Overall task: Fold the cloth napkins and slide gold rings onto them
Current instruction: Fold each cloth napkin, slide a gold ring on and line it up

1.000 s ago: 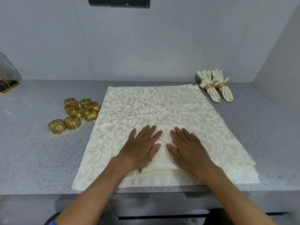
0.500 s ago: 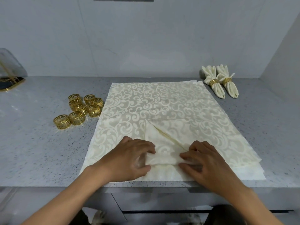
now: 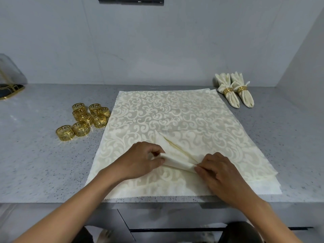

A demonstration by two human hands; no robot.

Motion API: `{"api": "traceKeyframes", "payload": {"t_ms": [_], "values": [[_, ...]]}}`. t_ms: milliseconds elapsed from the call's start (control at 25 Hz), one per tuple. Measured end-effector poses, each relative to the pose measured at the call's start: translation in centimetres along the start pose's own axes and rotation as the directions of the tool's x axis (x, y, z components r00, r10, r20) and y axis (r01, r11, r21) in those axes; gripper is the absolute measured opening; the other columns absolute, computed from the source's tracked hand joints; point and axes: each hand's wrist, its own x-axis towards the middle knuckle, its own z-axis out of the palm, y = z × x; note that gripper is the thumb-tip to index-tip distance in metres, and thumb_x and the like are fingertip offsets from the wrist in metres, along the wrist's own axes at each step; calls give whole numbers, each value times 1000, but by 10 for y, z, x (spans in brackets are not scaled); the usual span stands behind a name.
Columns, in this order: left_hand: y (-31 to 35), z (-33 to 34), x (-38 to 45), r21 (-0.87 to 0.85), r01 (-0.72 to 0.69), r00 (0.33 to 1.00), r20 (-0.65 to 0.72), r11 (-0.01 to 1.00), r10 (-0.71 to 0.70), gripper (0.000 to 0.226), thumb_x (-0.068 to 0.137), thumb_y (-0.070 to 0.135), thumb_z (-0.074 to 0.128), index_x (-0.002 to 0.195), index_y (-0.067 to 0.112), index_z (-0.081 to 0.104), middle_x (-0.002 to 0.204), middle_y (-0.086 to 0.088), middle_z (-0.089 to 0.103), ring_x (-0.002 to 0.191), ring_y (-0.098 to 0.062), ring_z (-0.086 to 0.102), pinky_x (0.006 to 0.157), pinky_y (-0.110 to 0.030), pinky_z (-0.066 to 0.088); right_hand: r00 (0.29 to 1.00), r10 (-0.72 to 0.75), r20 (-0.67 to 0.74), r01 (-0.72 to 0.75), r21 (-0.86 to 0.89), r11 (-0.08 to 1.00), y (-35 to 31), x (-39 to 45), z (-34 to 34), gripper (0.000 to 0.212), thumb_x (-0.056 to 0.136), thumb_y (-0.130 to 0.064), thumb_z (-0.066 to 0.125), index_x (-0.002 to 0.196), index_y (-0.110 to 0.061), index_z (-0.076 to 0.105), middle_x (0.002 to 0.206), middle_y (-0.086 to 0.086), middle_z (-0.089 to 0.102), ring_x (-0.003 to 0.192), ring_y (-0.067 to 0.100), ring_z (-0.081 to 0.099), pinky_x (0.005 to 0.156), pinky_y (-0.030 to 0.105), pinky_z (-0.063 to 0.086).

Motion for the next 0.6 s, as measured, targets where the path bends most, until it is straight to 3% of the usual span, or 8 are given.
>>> {"api": "traceKeyframes", "payload": {"t_ms": [80,160,240,320,400,480,560,600], "values": [[-2,5,9,-91,69,996,-48,993,-73,34,93,29,63,72,4,56,64,1,48,60,-9,43,64,-29,36,999,36,1,-36,-38,999,1,1,-2,22,94,-44,52,96,-32,69,72,-20,55,77,5,49,71,14,35],[0,11,17,-107,108,982,-141,988,-123,28,92,28,65,70,12,59,58,10,47,55,-7,42,63,-26,36,996,84,-4,-84,-68,994,1,3,-3,14,94,-39,57,106,-38,63,74,-21,55,77,2,51,67,14,38],[2,16,20,-69,125,961,-241,990,-138,10,87,27,71,79,26,65,65,14,57,58,-2,50,66,-22,42,998,60,-31,-63,-110,992,0,4,-2,8,95,-37,55,100,-37,62,76,-20,54,72,3,51,61,18,42],[5,19,18,-54,101,947,-300,993,-112,12,84,27,74,89,30,64,75,12,60,64,-3,55,67,-19,43,998,-38,-45,30,-178,984,0,1,-1,16,95,-35,52,90,-29,66,86,-17,54,71,5,50,60,23,44],[9,21,16,96,21,946,-325,995,12,13,88,25,70,97,31,64,86,10,57,72,-7,55,72,-21,43,993,-114,-5,109,-268,957,0,0,-4,21,91,-33,52,88,-24,71,95,-11,55,77,10,49,67,26,45],[15,26,18,384,-43,949,-273,922,158,15,95,21,58,103,26,69,95,7,54,85,-13,52,81,-28,42,986,-159,42,163,-398,903,-1,1,-7,21,89,-29,54,87,-21,73,89,-7,58,80,16,50,72,33,45],[23,30,20,515,-23,959,-231,857,165,24,97,18,48,103,21,71,96,3,54,91,-18,49,80,-30,39,980,-192,56,194,-511,838,-13,4,-10,9,84,-19,62,86,-19,70,75,-5,60,77,20,51,73,39,44],[27,28,21,521,-7,965,-221,854,143,26,96,19,45,100,19,71,93,3,54,91,-19,48,77,-30,38,985,-163,62,171,-520,837,-27,4,-10,15,78,-14,67,92,-19,68,70,-5,61,74,21,52,74,39,43]]}}
